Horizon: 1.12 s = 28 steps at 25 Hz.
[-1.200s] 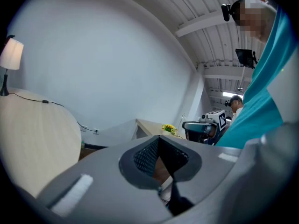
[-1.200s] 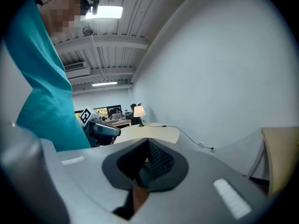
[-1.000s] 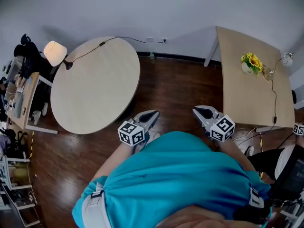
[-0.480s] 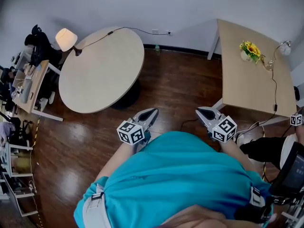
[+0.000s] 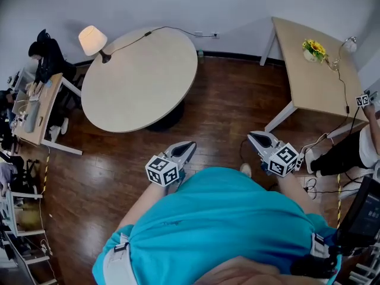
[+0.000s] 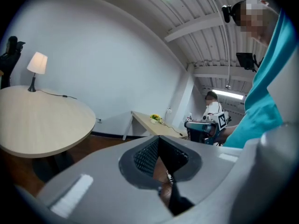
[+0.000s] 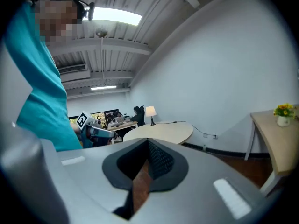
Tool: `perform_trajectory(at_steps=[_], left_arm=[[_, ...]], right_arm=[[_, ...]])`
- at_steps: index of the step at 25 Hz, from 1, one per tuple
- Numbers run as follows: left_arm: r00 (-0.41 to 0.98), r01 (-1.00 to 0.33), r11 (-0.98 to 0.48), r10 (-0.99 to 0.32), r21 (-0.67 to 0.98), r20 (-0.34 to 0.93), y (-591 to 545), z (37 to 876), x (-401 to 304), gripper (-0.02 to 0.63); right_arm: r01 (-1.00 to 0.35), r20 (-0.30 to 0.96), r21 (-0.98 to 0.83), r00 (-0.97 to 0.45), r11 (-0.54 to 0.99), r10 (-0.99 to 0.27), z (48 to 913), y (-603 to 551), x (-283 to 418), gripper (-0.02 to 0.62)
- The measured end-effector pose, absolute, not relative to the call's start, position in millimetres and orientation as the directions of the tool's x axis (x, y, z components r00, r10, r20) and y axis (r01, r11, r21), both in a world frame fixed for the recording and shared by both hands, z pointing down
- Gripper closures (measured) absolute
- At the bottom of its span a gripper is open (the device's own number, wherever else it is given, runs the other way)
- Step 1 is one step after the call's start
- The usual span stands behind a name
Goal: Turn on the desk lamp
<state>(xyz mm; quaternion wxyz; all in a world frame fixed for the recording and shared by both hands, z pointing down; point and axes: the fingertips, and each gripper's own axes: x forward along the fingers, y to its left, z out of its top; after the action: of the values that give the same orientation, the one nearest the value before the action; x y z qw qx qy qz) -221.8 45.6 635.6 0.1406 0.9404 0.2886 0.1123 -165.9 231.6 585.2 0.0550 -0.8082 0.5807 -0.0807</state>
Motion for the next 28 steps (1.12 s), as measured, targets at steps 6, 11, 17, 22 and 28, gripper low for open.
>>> perform_trajectory(at_steps=[6, 11, 17, 22, 28], left_arm=[[0.781, 0.545, -0.751, 0.617, 0.373, 0.102, 18, 637, -277, 0.502], [0.750, 0.585, -0.713, 0.657, 0.386, 0.078, 37, 634, -309, 0.502], [0.709, 0.639, -0.687, 0.701, 0.347, 0.082, 112, 609, -372, 0.502], [0.738, 0.609, -0.711, 0.671, 0.351, 0.078, 174, 588, -442, 0.502], [0.770, 0.568, -0.733, 0.634, 0.375, 0.073, 206, 585, -519, 0.502]], right_arm=[[-0.914, 0.114, -0.160, 0.359, -0.374, -0.926, 574, 214, -229, 0.593], [-0.907, 0.119, -0.133, 0.385, -0.399, -0.915, 567, 226, -277, 0.593], [-0.895, 0.066, -0.130, 0.422, -0.427, -0.904, 541, 291, -348, 0.592], [-0.919, 0.062, -0.113, 0.373, -0.378, -0.926, 540, 346, -432, 0.594], [-0.931, 0.063, -0.141, 0.331, -0.337, -0.942, 556, 375, -494, 0.593]])
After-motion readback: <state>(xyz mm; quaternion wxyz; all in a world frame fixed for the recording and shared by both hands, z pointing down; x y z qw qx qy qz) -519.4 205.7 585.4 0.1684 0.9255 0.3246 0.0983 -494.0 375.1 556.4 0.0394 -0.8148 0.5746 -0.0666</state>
